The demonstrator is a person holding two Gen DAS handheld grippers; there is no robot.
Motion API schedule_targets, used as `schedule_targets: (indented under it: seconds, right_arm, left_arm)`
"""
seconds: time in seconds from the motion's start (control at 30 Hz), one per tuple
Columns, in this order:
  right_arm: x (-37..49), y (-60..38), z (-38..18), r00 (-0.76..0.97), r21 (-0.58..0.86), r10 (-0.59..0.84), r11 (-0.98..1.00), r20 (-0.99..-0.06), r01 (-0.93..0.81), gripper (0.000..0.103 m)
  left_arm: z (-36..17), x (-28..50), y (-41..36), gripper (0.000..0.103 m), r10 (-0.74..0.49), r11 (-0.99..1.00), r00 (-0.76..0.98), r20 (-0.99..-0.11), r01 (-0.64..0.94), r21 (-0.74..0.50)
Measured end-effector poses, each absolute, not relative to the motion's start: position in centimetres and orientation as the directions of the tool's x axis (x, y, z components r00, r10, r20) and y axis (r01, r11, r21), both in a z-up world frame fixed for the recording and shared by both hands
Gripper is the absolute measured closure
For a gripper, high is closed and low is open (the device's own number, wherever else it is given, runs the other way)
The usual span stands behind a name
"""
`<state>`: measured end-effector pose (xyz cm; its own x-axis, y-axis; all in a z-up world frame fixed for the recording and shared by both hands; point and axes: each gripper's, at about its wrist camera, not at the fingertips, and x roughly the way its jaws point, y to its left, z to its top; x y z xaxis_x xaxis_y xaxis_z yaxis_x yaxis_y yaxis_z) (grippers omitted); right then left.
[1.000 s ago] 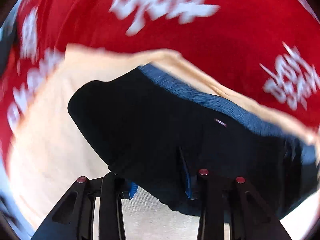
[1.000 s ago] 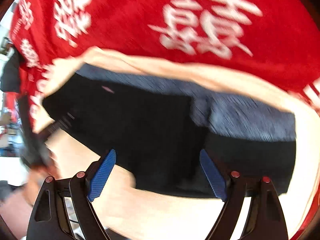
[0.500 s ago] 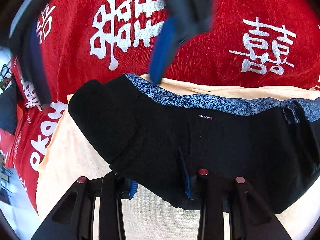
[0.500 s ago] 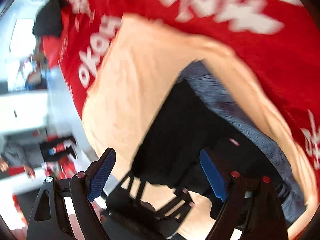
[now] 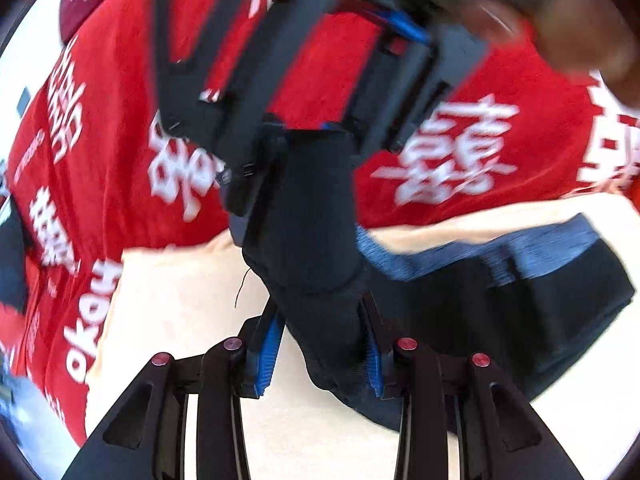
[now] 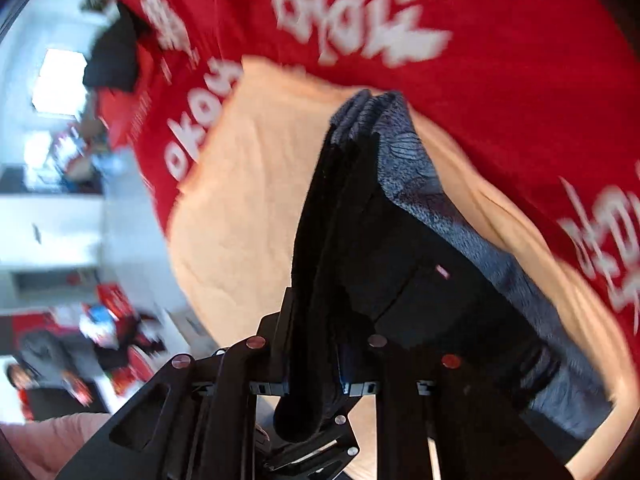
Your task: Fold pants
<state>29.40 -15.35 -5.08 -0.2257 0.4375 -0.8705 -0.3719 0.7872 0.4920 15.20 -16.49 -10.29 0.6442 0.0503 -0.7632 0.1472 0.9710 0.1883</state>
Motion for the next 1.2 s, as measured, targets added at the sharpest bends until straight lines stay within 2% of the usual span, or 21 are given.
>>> schedule_targets:
  seconds: [0.2,0.37,0.53,0.73,0.77,0.8,0.93,1.0,1.17,1.2]
  right_arm:
    - [26.5,-29.3,-1.1,-0.054,0.629,0.635,0.743,-0.77,-0.229,0.084]
    - [23.2,-40.8,-0.3,0.063,0.692,0.703,0.71,-0.709,-0.133,0.084]
    - [20.3,-51.7,-3.2,0.133,0.734,0.727,0.679,-0.673,0.003,0.084]
    - [18.7,-58.1,-11.8,0.117,0.732,0.723,0.668,-0.681,0.135,0.084]
    - [18.5,-58.5,-12.8,0.11,0.734,0.726,0.664,-0.678,0.145,0.084]
    - [18.3,-58.8,-13.8,0.102,0.732,0.726,0.665,-0.68,0.15,0.084]
    - [17.4,-59.7,-15.5,0.107,0.739,0.735,0.648,-0.67,0.181,0.084]
    - [17.1,-59.9,-15.3,0.105,0.726,0.721,0.664,-0.685,0.179,0.084]
    - [17.5,-58.7,-12.3,0.079,0.612,0.608,0.788,-0.79,0.057,0.084]
    - [17.8,-57.9,-12.1,0.068,0.575,0.572,0.817,-0.817,0.039,0.081]
  left_arm:
    - [-6.3,13.4,-25.5,0.066,-0.069,0.934,0.669,-0.74,0.304,0.187]
    - [-6.1,12.4,-33.5,0.066,-0.128,0.881,0.652,-0.748,0.421,0.216]
    - [-9.2,11.1,-41.4,0.066,-0.154,0.809,0.598,-0.787,0.533,0.247]
    - [-15.9,10.7,-46.2,0.066,-0.081,0.762,0.502,-0.861,0.588,0.272]
    - [-16.9,10.6,-46.5,0.063,-0.057,0.754,0.488,-0.871,0.593,0.283]
    - [-17.5,10.5,-46.3,0.053,-0.033,0.752,0.483,-0.875,0.589,0.296]
    - [-17.5,10.2,-44.9,0.048,-0.025,0.775,0.437,-0.899,0.577,0.259]
    - [-16.8,9.7,-44.2,0.024,-0.035,0.795,0.417,-0.908,0.562,0.227]
    - [-13.7,10.5,-39.8,0.021,-0.086,0.899,0.371,-0.925,0.429,0.089]
    - [-13.4,10.9,-38.9,0.021,-0.078,0.916,0.357,-0.931,0.394,0.074]
